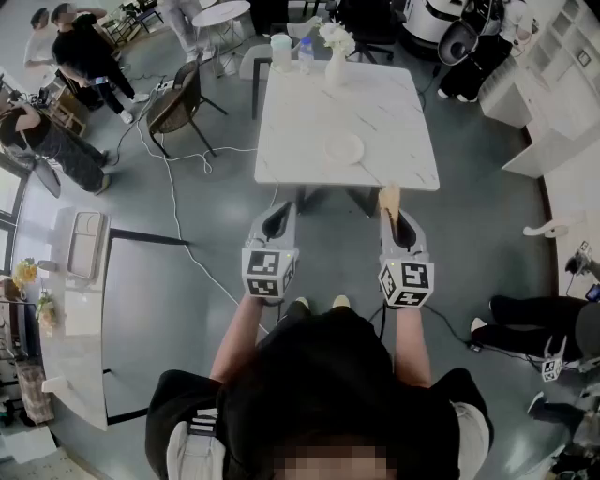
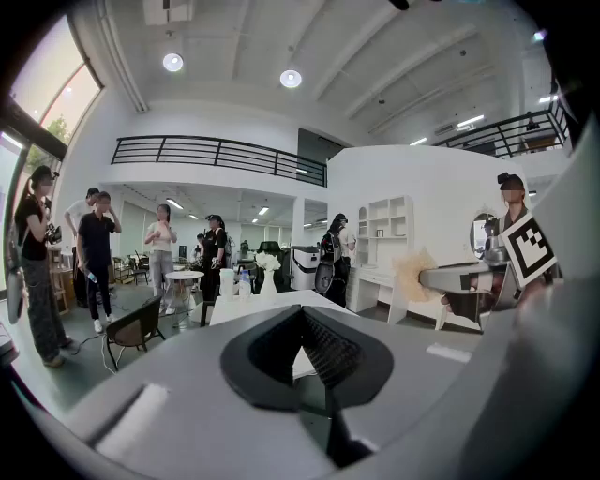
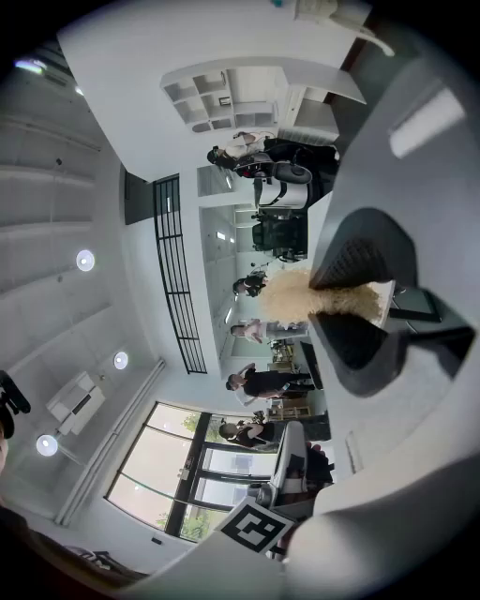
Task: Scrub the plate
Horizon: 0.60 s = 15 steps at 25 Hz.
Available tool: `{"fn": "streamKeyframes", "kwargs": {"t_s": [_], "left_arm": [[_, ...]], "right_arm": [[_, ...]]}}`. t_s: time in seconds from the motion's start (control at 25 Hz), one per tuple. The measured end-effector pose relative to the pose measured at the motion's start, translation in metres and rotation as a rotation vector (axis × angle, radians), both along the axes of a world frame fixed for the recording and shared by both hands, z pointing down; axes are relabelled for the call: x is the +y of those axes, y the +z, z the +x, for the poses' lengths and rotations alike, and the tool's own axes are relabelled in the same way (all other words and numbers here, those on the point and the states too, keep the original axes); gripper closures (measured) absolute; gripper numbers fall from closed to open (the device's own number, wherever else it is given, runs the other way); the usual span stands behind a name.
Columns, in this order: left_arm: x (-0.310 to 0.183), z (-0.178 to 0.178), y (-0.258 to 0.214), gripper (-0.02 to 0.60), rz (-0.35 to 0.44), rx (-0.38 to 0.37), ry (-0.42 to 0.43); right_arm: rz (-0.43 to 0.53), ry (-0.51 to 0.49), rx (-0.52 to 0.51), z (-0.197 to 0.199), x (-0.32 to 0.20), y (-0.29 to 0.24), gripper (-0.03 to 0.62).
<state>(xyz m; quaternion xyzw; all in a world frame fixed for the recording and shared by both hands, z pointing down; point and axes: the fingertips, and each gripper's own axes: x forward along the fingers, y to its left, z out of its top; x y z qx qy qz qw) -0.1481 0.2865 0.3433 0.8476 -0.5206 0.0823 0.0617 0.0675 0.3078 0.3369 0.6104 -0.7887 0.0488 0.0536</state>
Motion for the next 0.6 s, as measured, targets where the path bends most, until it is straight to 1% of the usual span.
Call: {"fn": "streamKeyframes", "kwargs": {"t_s": [0.24, 0.4, 0.6], "left_arm": [[0.0, -0.006, 0.002, 0.575, -0.007, -0.001, 0.008], [-0.002, -0.006, 0.003, 0.575, -0.011, 0.001, 0.025], [-0.003, -0.011, 0.004, 0.575, -0.011, 0.006, 0.051]], "right_arm": [[0.004, 0.001, 0.004, -0.008, 0.002, 0.0, 0.528], [0.008, 0.013, -0.017, -0.011, 0.001, -0.005, 0.528], [0.002, 0.036, -0.005, -0.017, 0.004, -0.005, 0.528]]}}
